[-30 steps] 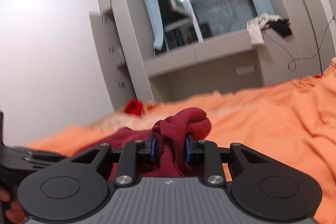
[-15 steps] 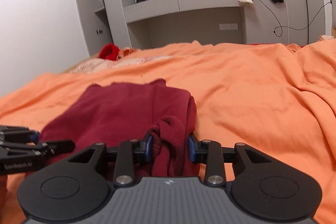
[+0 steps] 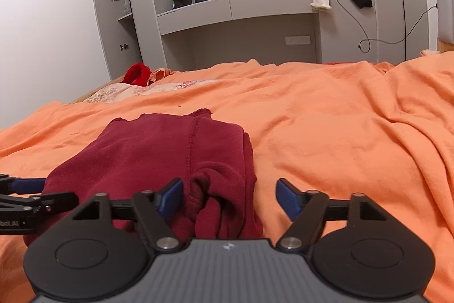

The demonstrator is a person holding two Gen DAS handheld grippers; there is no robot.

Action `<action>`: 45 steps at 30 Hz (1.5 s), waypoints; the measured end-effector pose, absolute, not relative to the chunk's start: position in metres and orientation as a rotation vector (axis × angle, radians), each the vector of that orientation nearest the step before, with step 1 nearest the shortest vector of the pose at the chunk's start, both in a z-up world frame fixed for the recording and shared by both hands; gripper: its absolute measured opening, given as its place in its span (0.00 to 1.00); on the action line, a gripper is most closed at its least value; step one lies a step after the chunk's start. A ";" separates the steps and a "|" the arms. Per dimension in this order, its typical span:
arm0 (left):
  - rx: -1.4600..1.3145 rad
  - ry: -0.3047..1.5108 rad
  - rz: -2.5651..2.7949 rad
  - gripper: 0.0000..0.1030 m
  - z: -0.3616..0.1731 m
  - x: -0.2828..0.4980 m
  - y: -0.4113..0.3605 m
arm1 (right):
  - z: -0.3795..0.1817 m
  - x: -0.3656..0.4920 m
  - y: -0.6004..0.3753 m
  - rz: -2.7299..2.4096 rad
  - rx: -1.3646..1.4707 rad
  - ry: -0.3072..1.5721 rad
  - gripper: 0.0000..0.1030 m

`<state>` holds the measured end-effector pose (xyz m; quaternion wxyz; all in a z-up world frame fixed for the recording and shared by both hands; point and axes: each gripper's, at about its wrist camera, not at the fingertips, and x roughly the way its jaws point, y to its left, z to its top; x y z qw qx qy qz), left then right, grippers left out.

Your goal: Fold small clothes

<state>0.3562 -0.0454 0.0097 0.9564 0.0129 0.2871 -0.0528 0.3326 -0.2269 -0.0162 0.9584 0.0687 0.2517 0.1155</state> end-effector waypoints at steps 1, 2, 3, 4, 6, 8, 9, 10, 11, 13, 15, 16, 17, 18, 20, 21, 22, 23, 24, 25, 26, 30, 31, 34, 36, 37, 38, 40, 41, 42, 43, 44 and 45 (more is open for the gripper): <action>0.026 0.579 -0.106 0.82 0.011 0.354 -0.046 | -0.015 0.330 -0.227 0.233 0.138 0.504 0.89; 0.027 0.577 -0.101 0.86 0.012 0.352 -0.046 | -0.014 0.328 -0.228 0.234 0.139 0.496 0.91; 0.030 0.572 -0.093 0.90 0.013 0.349 -0.047 | -0.012 0.325 -0.229 0.234 0.143 0.486 0.93; 0.035 0.564 -0.085 0.92 0.015 0.345 -0.048 | -0.011 0.322 -0.230 0.235 0.148 0.477 0.94; 0.039 0.544 -0.080 0.94 0.020 0.336 -0.051 | -0.006 0.315 -0.232 0.236 0.156 0.463 0.97; 0.041 0.512 -0.083 0.97 0.027 0.326 -0.053 | 0.001 0.307 -0.235 0.233 0.162 0.437 0.99; 0.042 0.492 -0.079 0.99 0.030 0.320 -0.054 | 0.004 0.302 -0.237 0.228 0.163 0.421 1.00; 0.045 0.470 -0.071 0.99 0.034 0.314 -0.055 | 0.007 0.296 -0.238 0.224 0.163 0.403 1.00; 0.050 0.450 -0.063 0.99 0.037 0.308 -0.055 | 0.011 0.291 -0.239 0.221 0.161 0.384 1.00; 0.054 0.416 -0.048 0.99 0.042 0.296 -0.056 | 0.018 0.279 -0.241 0.209 0.156 0.342 1.00; 0.056 0.385 -0.036 0.99 0.046 0.284 -0.056 | 0.025 0.267 -0.243 0.201 0.151 0.305 1.00; 0.054 0.372 -0.032 0.99 0.048 0.277 -0.056 | 0.028 0.261 -0.244 0.199 0.150 0.286 1.00; 0.049 0.360 -0.031 0.99 0.050 0.270 -0.055 | 0.031 0.255 -0.245 0.200 0.147 0.270 1.00; 0.042 0.351 -0.032 0.99 0.052 0.265 -0.054 | 0.034 0.248 -0.246 0.200 0.142 0.257 1.00; 0.026 0.329 -0.035 0.99 0.057 0.252 -0.052 | 0.039 0.232 -0.245 0.196 0.135 0.228 1.00; 0.017 0.317 -0.035 0.99 0.059 0.246 -0.051 | 0.040 0.223 -0.246 0.195 0.133 0.215 1.00; 0.005 0.304 -0.036 0.99 0.061 0.238 -0.049 | 0.043 0.212 -0.246 0.193 0.131 0.199 1.00; -0.007 0.294 -0.036 0.99 0.063 0.231 -0.048 | 0.046 0.203 -0.246 0.189 0.129 0.181 1.00; -0.018 0.288 -0.036 0.99 0.065 0.225 -0.047 | 0.049 0.193 -0.246 0.185 0.125 0.159 1.00; -0.031 0.280 -0.037 0.99 0.067 0.216 -0.045 | 0.052 0.181 -0.246 0.185 0.118 0.131 1.00; -0.044 0.275 -0.037 0.99 0.069 0.210 -0.044 | 0.055 0.171 -0.246 0.185 0.110 0.109 1.00; -0.084 0.241 -0.032 0.99 0.075 0.178 -0.037 | 0.060 0.131 -0.246 0.175 0.108 0.045 1.00; -0.087 0.226 -0.026 0.99 0.076 0.169 -0.035 | 0.060 0.122 -0.246 0.172 0.108 0.040 1.00; -0.071 0.194 -0.007 0.99 0.076 0.144 -0.033 | 0.056 0.099 -0.245 0.166 0.108 0.030 1.00; -0.061 0.189 0.000 0.99 0.073 0.129 -0.032 | 0.054 0.086 -0.243 0.168 0.103 0.025 1.00; -0.057 0.194 0.000 0.99 0.071 0.121 -0.032 | 0.053 0.079 -0.243 0.169 0.099 0.022 1.00; -0.054 0.202 -0.004 0.99 0.068 0.114 -0.032 | 0.052 0.074 -0.243 0.169 0.096 0.020 1.00; -0.051 0.220 -0.009 0.99 0.062 0.103 -0.031 | 0.049 0.060 -0.242 0.171 0.103 0.020 1.00; -0.046 0.230 -0.010 0.99 0.058 0.098 -0.032 | 0.048 0.055 -0.242 0.174 0.110 0.023 1.00; -0.040 0.237 -0.010 0.99 0.055 0.094 -0.032 | 0.047 0.049 -0.242 0.173 0.116 0.025 1.00; -0.031 0.244 -0.011 0.99 0.051 0.089 -0.033 | 0.045 0.042 -0.242 0.171 0.119 0.023 1.00; -0.024 0.248 -0.012 0.99 0.048 0.084 -0.034 | 0.043 0.037 -0.240 0.166 0.118 0.024 1.00; -0.019 0.248 -0.015 0.99 0.045 0.082 -0.033 | 0.041 0.031 -0.239 0.163 0.116 0.024 1.00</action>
